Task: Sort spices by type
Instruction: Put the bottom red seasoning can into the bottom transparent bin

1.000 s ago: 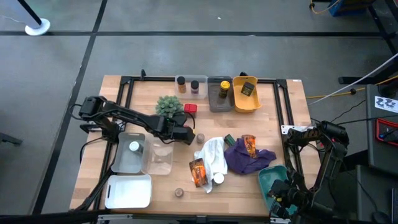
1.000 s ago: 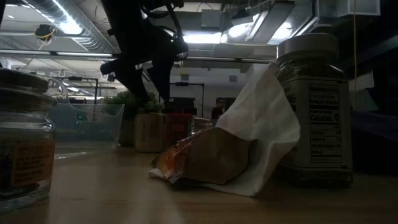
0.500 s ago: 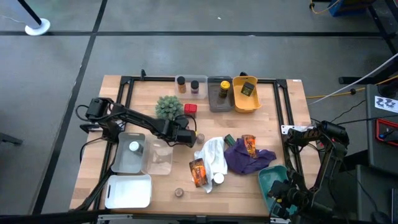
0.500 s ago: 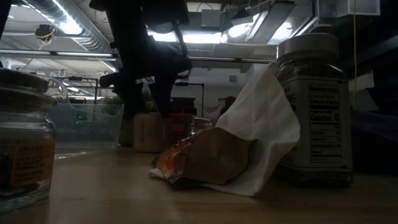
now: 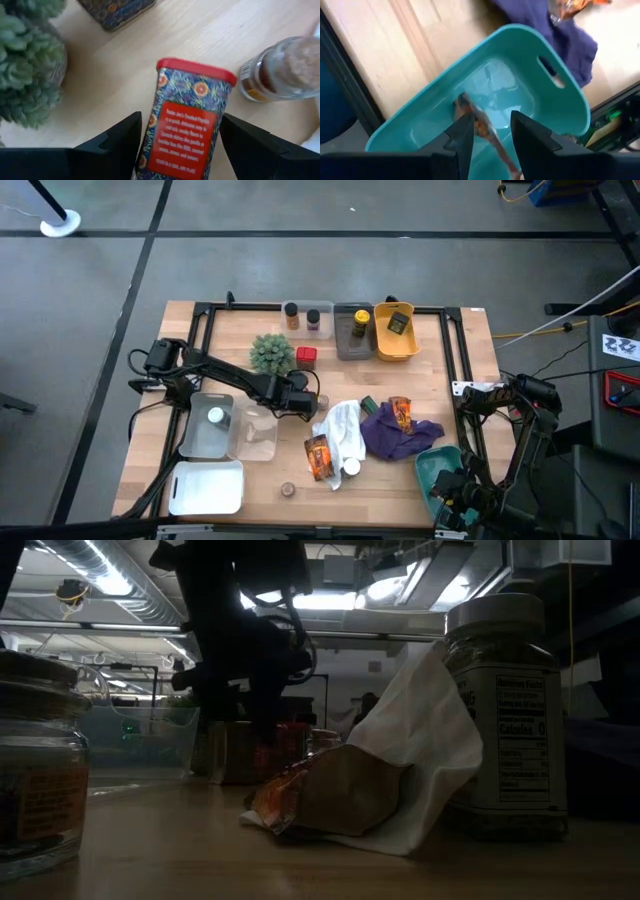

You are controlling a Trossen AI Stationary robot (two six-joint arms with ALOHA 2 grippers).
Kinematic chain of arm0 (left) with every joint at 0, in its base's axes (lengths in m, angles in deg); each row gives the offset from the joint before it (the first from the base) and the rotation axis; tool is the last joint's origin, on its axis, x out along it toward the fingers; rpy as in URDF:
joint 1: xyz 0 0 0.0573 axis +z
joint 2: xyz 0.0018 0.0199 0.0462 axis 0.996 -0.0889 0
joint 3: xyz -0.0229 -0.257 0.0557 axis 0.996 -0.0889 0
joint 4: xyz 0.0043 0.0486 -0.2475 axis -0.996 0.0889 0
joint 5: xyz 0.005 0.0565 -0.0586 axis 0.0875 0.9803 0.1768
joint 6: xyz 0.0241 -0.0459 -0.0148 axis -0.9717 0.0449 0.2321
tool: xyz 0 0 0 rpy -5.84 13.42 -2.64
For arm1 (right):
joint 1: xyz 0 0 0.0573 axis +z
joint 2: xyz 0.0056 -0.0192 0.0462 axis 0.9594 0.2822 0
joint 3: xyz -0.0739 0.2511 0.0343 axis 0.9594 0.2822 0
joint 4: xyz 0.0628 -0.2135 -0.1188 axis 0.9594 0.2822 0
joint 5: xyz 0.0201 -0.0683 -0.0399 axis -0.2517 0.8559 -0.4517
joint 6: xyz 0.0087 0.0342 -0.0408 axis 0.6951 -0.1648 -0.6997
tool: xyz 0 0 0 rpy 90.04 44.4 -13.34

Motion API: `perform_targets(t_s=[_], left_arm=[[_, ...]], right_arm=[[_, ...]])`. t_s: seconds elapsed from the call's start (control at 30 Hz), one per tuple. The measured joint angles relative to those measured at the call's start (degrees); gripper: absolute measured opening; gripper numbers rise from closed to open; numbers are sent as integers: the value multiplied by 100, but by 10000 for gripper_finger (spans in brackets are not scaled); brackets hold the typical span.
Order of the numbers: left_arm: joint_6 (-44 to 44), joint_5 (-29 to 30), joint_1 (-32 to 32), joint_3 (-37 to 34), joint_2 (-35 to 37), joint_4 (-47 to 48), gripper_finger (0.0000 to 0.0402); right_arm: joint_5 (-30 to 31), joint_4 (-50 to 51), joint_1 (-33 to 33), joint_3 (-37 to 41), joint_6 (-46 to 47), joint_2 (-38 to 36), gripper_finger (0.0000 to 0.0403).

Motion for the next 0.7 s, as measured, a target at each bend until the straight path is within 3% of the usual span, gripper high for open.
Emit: perform_targets(t_s=[0.27,0.7], left_arm=[[-230,10,0,2,12,-7,152],[-656,1,0,66,329,22,152]], right_arm=[[577,483,0,0,-185,-388,131],[3551,694,0,0,-1976,-1261,131]])
